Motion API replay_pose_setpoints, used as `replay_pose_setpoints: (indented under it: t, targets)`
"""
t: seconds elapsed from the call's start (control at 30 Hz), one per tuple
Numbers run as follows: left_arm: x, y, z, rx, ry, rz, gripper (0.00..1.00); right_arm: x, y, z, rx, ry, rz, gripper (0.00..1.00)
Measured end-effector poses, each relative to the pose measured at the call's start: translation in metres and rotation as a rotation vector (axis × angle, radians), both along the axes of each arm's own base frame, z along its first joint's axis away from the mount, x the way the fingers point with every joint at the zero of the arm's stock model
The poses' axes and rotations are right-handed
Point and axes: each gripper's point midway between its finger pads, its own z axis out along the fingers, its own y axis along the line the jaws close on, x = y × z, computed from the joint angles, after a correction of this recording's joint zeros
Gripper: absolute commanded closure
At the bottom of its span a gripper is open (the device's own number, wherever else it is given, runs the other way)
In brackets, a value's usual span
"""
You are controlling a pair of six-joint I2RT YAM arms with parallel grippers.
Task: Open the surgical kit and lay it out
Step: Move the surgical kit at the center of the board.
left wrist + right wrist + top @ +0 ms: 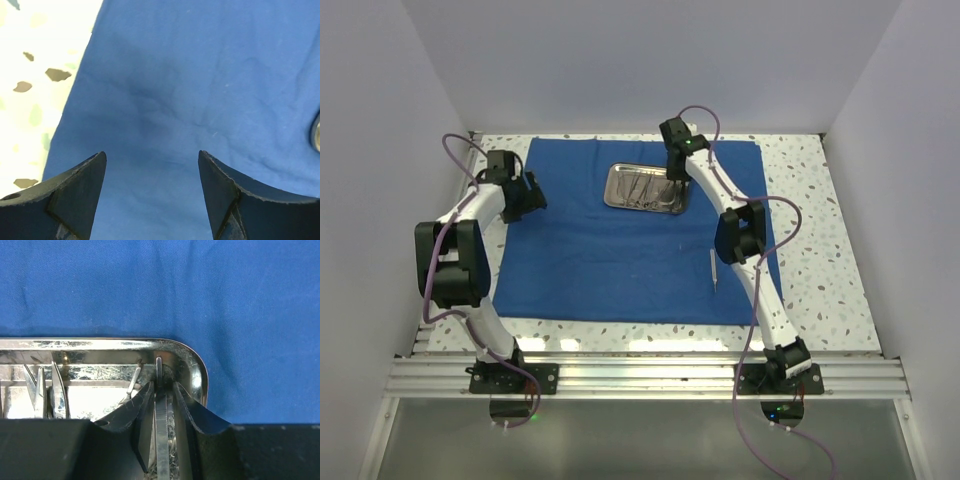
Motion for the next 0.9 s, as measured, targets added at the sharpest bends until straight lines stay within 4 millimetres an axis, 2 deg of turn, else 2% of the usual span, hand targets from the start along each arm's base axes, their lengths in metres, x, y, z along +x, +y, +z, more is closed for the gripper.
replay_pose_setpoints:
  t: [0.23, 0.4, 0.8, 0.9]
  targets:
    - [-0.002, 0.004, -0.003, 0.005, 0.006, 0.000, 0.22, -0.003, 0.005, -0.003, 0.094, 0.038, -0.016, 0.73]
    - [-0.003, 0.004, -0.003, 0.008, 0.007, -0.003, 0.22, -0.007, 0.017, -0.002, 0.156, 0.055, -0.009, 0.73]
    - [-0.003, 0.004, -0.003, 0.007, 0.007, -0.004, 0.22, -0.036, 0.069, -0.001, 0.246, 0.118, 0.104, 0.74]
    - [-0.003, 0.004, -0.003, 0.007, 0.006, -0.004, 0.22, -0.042, 0.076, -0.002, 0.233, 0.126, 0.131, 0.73]
